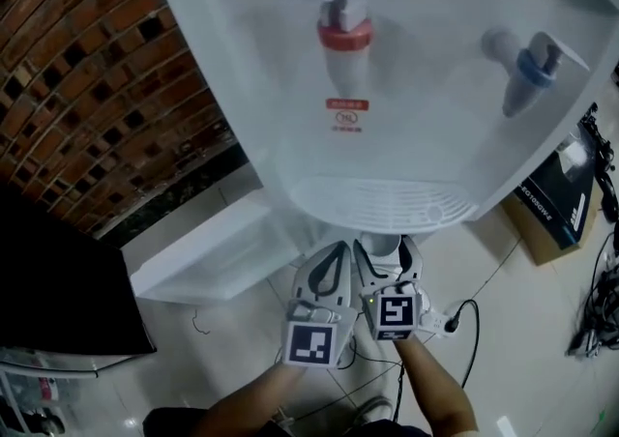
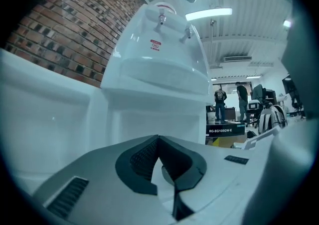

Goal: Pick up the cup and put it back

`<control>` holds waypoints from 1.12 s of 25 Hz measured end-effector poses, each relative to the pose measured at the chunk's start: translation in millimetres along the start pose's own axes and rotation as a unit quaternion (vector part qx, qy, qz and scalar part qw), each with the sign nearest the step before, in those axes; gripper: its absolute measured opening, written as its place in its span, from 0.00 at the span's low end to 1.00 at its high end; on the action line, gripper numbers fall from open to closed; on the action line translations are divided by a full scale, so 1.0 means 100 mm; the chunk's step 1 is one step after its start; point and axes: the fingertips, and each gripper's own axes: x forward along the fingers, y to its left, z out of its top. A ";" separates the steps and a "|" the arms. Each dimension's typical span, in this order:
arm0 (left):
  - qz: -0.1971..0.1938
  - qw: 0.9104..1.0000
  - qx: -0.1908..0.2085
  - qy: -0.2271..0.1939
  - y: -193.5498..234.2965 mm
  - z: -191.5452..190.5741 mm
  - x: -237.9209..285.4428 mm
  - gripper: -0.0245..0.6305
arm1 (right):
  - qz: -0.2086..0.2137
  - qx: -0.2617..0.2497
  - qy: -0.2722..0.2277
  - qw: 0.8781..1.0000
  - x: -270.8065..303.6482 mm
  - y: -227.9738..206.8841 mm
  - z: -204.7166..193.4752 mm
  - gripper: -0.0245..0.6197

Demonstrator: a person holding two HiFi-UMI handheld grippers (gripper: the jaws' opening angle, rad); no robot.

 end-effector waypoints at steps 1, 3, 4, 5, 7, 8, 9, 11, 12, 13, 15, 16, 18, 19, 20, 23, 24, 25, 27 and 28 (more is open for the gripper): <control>0.003 1.000 -0.002 0.000 0.02 -0.03 0.00 0.04 | -0.001 0.000 -0.001 1.000 0.07 0.00 -0.07 0.56; 0.005 1.000 -0.005 0.002 0.05 -0.09 0.00 0.04 | 0.000 -0.005 0.007 1.000 0.23 0.00 -0.24 0.56; 0.006 1.000 -0.005 0.003 0.06 -0.12 0.00 0.04 | -0.001 -0.007 0.013 1.000 0.32 -0.01 -0.33 0.56; 0.006 1.000 -0.004 0.003 0.07 -0.14 0.00 0.04 | -0.002 -0.008 0.020 1.000 0.40 -0.03 -0.42 0.56; 0.006 1.000 -0.001 0.001 0.08 -0.17 0.01 0.04 | -0.008 -0.006 0.032 0.999 0.55 -0.09 -0.58 0.56; 0.005 1.000 0.000 0.001 0.09 -0.18 0.02 0.04 | -0.013 -0.003 0.037 0.999 0.62 -0.12 -0.66 0.56; 0.005 1.000 0.001 0.003 0.10 -0.20 0.02 0.04 | -0.018 0.001 0.042 0.999 0.68 -0.15 -0.72 0.56; 0.003 1.000 0.004 0.007 0.12 -0.24 0.02 0.04 | -0.026 0.007 0.048 0.998 0.77 -0.18 -0.83 0.56; 0.003 1.000 0.006 0.008 0.13 -0.25 0.01 0.04 | -0.029 0.008 0.052 0.998 0.81 -0.19 -0.89 0.56; 0.003 1.000 0.008 0.009 0.14 -0.27 0.01 0.04 | -0.031 0.008 0.056 0.998 0.83 -0.19 -0.94 0.56; 0.004 1.000 0.011 0.013 0.16 -0.30 0.01 0.04 | -0.034 0.006 0.063 0.997 0.86 -0.20 -1.03 0.56; 0.004 1.000 0.012 0.015 0.17 -0.32 0.01 0.04 | -0.035 0.006 0.065 0.997 0.87 -0.20 -1.05 0.56; 0.003 1.000 0.013 0.015 0.17 -0.32 0.03 0.04 | -0.039 0.006 0.066 0.997 0.87 -0.21 -1.08 0.57; 0.001 1.000 0.013 0.014 0.16 -0.32 0.03 0.04 | -0.039 0.006 0.066 0.997 0.87 -0.22 -1.08 0.57; 0.000 1.000 0.015 0.012 0.15 -0.32 0.04 0.04 | -0.039 0.007 0.067 0.997 0.87 -0.23 -1.09 0.57; -0.002 1.000 0.014 0.012 0.12 -0.33 0.05 0.04 | -0.035 0.015 0.073 0.997 0.88 -0.24 -1.13 0.57; -0.002 1.000 0.016 0.013 0.12 -0.34 0.05 0.04 | -0.033 0.019 0.075 0.996 0.88 -0.24 -1.14 0.61; -0.003 1.000 0.018 0.016 0.12 -0.35 0.04 0.04 | -0.031 0.023 0.077 0.996 0.86 -0.24 -1.15 0.65; -0.002 1.000 0.018 0.021 0.14 -0.39 0.04 0.04 | -0.029 0.027 0.076 0.996 0.82 -0.23 -1.14 0.65; 0.000 1.000 0.017 0.023 0.15 -0.40 0.04 0.04 | -0.029 0.028 0.073 0.997 0.80 -0.22 -1.10 0.64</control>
